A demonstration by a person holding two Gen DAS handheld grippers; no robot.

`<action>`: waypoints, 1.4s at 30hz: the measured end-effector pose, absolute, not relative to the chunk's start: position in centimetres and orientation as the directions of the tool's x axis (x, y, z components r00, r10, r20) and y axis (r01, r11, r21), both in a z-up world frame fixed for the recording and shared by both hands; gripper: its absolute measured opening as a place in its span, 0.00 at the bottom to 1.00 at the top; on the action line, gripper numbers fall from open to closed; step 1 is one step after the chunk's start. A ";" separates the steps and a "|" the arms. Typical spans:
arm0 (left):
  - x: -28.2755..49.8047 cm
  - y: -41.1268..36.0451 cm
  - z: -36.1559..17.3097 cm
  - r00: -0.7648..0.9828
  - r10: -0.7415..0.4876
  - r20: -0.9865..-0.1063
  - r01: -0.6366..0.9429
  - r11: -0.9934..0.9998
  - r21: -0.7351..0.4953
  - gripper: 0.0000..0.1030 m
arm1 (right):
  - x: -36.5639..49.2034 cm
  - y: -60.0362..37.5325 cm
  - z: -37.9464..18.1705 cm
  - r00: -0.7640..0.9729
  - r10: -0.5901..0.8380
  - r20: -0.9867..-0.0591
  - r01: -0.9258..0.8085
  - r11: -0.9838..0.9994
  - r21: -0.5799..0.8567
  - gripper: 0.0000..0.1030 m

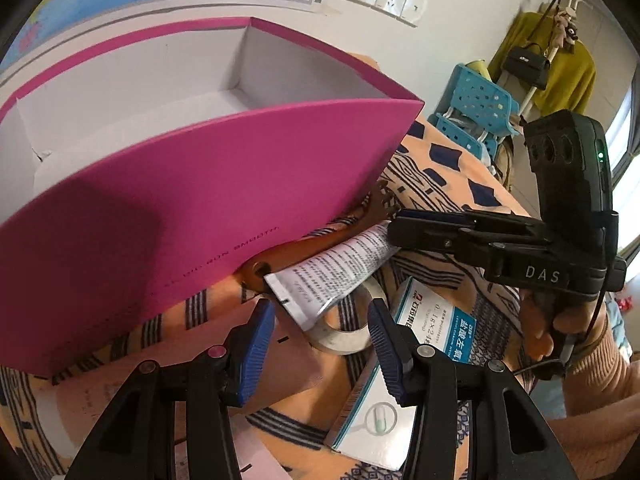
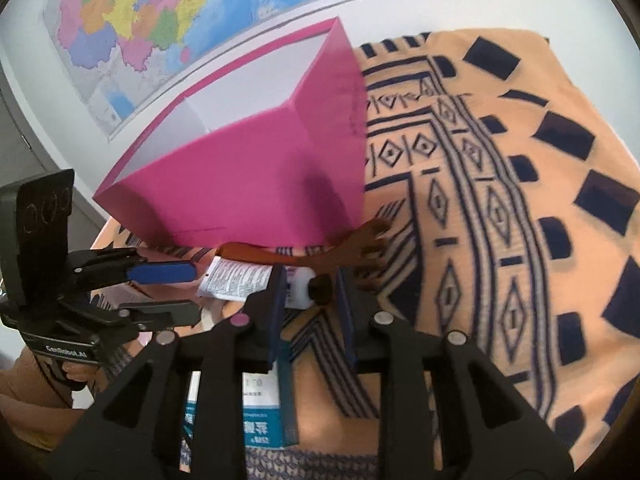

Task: Organize rigid objects

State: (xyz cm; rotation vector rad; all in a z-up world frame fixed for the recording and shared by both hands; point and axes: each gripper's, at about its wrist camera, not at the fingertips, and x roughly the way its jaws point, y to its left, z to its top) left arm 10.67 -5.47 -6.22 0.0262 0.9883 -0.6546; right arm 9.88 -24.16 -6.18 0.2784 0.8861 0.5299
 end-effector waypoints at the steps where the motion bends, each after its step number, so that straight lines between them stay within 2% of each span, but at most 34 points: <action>1: 10.7 -5.6 -6.3 0.375 -0.502 -0.780 0.524 0.808 -0.268 0.48 | 9.9 -24.0 -6.2 0.516 0.548 -0.659 -0.326 0.837 0.440 0.27; 12: 10.6 -6.4 -6.3 0.387 -0.502 -0.773 0.517 0.813 -0.269 0.48 | 9.7 -24.2 -6.3 0.515 0.562 -0.647 -0.312 0.826 0.469 0.28; 16: 10.2 -6.9 -5.9 0.378 -0.533 -0.757 0.534 0.794 -0.292 0.48 | 9.5 -24.5 -6.0 0.521 0.574 -0.632 -0.312 0.817 0.485 0.32; 18: 9.8 -7.4 -5.5 0.397 -0.521 -0.755 0.546 0.796 -0.263 0.48 | 9.3 -24.2 -5.6 0.512 0.602 -0.612 -0.325 0.796 0.511 0.32; 21: 9.5 -7.7 -5.3 0.416 -0.505 -0.756 0.546 0.804 -0.236 0.48 | 9.1 -23.5 -5.1 0.532 0.570 -0.626 -0.333 0.820 0.465 0.32; 31: 9.6 -4.1 -6.1 0.426 -0.498 -0.756 0.467 0.836 -0.288 0.49 | 8.7 -25.2 -5.3 0.546 0.561 -0.622 -0.311 0.825 0.472 0.32; 42: 9.8 -5.7 -6.6 0.392 -0.507 -0.767 0.482 0.824 -0.298 0.52 | 9.2 -23.7 -6.3 0.528 0.549 -0.648 -0.327 0.836 0.441 0.32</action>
